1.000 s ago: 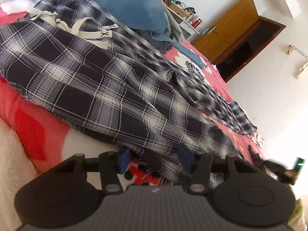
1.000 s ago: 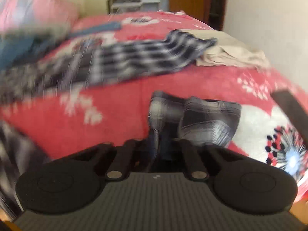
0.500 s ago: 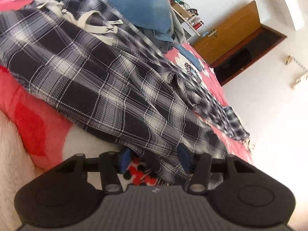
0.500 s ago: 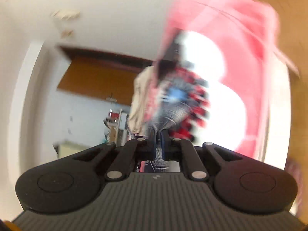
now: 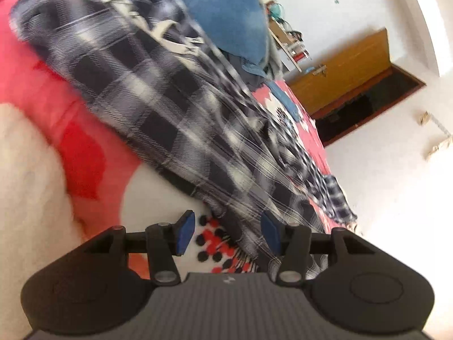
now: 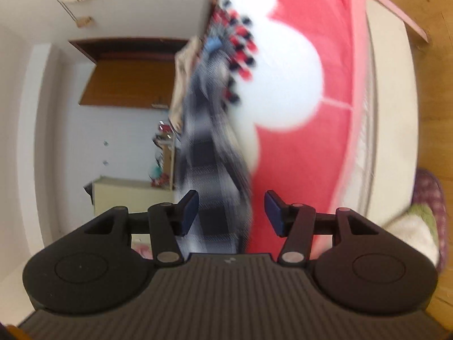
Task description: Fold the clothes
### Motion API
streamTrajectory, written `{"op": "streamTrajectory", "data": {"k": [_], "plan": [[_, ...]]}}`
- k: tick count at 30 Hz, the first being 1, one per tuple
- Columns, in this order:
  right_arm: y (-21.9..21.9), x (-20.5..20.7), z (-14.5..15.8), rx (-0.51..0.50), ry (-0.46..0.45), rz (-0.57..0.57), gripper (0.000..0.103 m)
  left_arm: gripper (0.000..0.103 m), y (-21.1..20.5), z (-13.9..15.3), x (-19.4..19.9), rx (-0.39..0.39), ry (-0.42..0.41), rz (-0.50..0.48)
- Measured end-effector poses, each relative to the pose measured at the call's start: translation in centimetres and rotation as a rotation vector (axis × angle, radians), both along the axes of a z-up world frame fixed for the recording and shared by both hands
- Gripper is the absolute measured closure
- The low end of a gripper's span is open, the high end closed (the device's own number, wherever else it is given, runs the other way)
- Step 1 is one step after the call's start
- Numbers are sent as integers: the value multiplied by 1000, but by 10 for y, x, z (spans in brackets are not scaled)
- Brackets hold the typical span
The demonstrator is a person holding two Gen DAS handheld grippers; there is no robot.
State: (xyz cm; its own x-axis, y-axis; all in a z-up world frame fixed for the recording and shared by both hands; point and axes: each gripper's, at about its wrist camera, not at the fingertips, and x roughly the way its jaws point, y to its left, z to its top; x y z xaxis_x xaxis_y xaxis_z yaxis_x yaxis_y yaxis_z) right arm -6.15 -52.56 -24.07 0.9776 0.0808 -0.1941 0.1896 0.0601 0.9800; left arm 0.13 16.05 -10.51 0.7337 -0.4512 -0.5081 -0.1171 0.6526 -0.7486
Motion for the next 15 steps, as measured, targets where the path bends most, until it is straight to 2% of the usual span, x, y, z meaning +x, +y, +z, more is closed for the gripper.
{"op": "streamTrajectory", "data": {"k": [4,6,7,8,9,11,13,15], "plan": [[9,4,-5,31,-24,29,52,51,15,-4,0,-79,-18,75],[11,5,-3,44,-52,40,58,51,19,-5,7,-84,-30,110],[12,6,-1,40,-58,46,73,53,19,-5,10,-79,-27,121],[14,6,3,26,-59,52,86,58,18,-5,13,-72,-24,131],[16,5,8,2,-59,56,90,63,17,-5,16,-64,-20,140],[18,-3,26,-68,-62,50,99,97,16,-5,20,-50,-18,157],[21,-11,45,-145,-67,40,100,98,17,0,17,-51,-33,171],[22,-23,71,-208,-90,14,100,98,20,10,7,-92,-77,176]]}}
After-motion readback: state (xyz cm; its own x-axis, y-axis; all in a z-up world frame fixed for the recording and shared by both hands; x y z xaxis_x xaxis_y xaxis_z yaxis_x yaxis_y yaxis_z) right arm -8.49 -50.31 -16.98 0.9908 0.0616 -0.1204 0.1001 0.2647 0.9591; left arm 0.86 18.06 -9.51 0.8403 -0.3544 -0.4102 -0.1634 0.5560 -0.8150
